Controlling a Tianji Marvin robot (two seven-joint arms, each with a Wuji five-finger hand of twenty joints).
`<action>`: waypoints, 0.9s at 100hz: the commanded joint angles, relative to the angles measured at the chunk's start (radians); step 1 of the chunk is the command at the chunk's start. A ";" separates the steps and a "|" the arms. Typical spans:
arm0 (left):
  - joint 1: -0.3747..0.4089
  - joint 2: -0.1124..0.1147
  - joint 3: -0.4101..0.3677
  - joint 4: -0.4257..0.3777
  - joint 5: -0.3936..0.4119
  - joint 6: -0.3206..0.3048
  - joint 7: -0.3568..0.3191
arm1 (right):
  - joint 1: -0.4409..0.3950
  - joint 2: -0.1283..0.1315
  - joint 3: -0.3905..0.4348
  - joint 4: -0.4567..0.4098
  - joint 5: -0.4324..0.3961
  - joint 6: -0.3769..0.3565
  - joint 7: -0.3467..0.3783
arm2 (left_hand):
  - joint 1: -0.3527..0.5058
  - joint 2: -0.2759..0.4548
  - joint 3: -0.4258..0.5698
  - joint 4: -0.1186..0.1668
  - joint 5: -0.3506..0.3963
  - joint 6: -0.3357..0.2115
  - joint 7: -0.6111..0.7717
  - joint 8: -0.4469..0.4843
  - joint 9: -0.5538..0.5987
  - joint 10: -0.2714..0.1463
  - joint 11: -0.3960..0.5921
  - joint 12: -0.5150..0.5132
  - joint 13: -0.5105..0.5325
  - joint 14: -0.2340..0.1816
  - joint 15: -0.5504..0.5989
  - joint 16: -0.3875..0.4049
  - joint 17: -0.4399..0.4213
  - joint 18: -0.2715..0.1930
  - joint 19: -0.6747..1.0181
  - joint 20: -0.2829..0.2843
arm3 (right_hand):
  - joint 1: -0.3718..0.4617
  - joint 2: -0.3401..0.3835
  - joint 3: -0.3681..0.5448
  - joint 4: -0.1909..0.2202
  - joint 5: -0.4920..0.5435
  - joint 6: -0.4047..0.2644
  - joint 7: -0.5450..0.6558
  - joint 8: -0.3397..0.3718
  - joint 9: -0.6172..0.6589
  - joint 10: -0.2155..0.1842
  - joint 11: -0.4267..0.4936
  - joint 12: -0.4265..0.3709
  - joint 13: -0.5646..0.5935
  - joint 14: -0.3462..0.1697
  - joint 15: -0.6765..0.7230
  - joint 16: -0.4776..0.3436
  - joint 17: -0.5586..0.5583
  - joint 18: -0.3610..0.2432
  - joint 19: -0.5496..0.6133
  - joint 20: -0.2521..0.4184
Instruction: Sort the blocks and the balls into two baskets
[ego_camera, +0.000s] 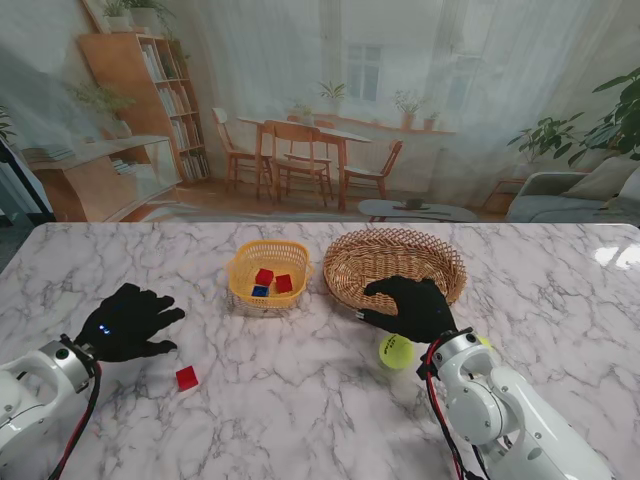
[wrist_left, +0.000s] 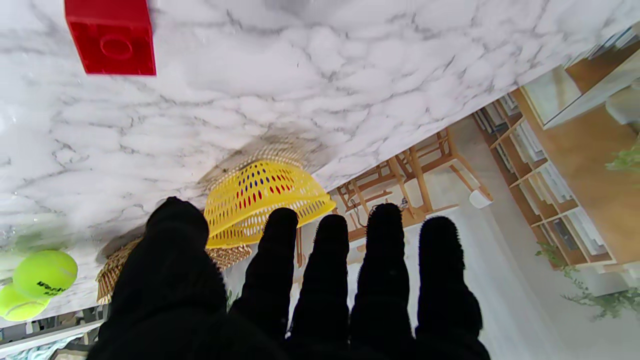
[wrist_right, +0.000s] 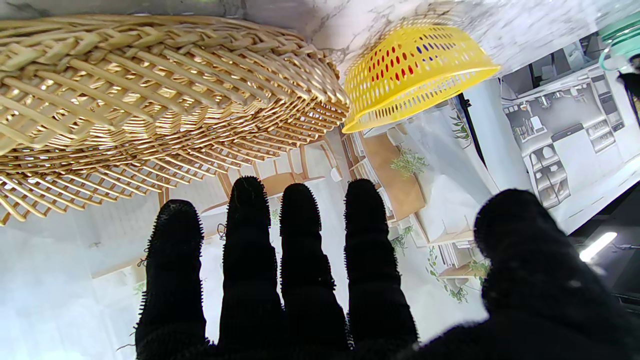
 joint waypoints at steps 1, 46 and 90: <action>0.009 0.003 0.001 0.014 -0.006 0.004 -0.039 | 0.000 0.000 -0.003 0.005 -0.002 0.005 0.003 | -0.032 0.037 -0.020 -0.020 -0.026 0.033 -0.025 0.000 0.004 0.023 -0.023 0.007 -0.001 0.026 -0.024 -0.006 -0.005 0.021 -0.022 0.016 | 0.013 0.037 -0.010 0.001 0.015 -0.017 -0.010 -0.005 -0.016 -0.002 -0.016 -0.001 0.014 0.010 -0.039 0.007 0.000 0.008 0.003 0.009; -0.028 0.005 0.083 0.066 -0.068 0.017 -0.190 | 0.010 0.000 -0.011 0.014 -0.006 0.006 0.005 | -0.331 -0.143 -0.013 -0.035 -0.077 0.155 -0.002 0.050 -0.049 0.043 0.068 0.190 0.016 0.016 0.123 0.248 0.031 -0.035 0.111 0.151 | 0.011 0.036 -0.009 0.001 0.010 -0.017 -0.012 -0.006 -0.015 -0.006 -0.016 -0.001 0.014 0.008 -0.039 0.007 -0.003 0.009 0.002 0.008; -0.043 0.010 0.149 0.110 -0.052 0.072 -0.200 | 0.013 0.000 -0.016 0.017 -0.008 0.011 0.003 | -0.233 -0.203 0.000 -0.024 -0.037 0.107 0.216 0.336 0.042 -0.007 0.262 0.382 0.092 0.014 0.265 0.435 0.095 -0.034 0.226 0.188 | 0.012 0.038 -0.007 0.001 -0.014 -0.013 -0.019 -0.008 -0.021 -0.006 -0.015 -0.001 0.013 0.008 -0.039 0.007 -0.003 0.007 0.002 0.007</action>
